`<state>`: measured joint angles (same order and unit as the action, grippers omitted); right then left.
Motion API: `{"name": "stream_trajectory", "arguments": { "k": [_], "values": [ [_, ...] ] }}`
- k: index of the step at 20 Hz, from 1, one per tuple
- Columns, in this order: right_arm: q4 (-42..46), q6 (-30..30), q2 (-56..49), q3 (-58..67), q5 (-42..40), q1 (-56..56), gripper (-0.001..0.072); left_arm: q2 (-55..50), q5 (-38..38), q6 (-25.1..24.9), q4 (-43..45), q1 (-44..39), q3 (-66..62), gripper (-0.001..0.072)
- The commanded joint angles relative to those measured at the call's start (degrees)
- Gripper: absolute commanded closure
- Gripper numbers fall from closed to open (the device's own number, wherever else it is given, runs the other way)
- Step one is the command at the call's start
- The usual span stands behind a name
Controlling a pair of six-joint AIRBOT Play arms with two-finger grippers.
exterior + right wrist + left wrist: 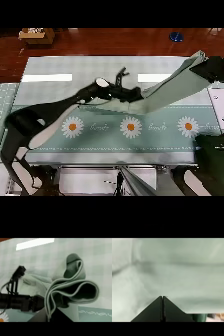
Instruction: Fold the shirts.
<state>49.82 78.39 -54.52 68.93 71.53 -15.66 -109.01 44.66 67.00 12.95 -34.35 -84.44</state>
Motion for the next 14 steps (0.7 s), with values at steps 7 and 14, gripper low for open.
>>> {"name": "stream_trajectory", "arguments": {
  "k": [7,14],
  "values": [
    [4.72,1.77,-9.70,0.04,-23.06,26.40,0.0683,23.43,15.10,-3.54,11.56,36.13,-0.04,0.0686],
    [-3.50,2.27,-29.92,0.04,-51.52,47.25,0.0683,35.19,31.36,-3.58,11.61,52.13,-0.04,0.0685]
  ]
}}
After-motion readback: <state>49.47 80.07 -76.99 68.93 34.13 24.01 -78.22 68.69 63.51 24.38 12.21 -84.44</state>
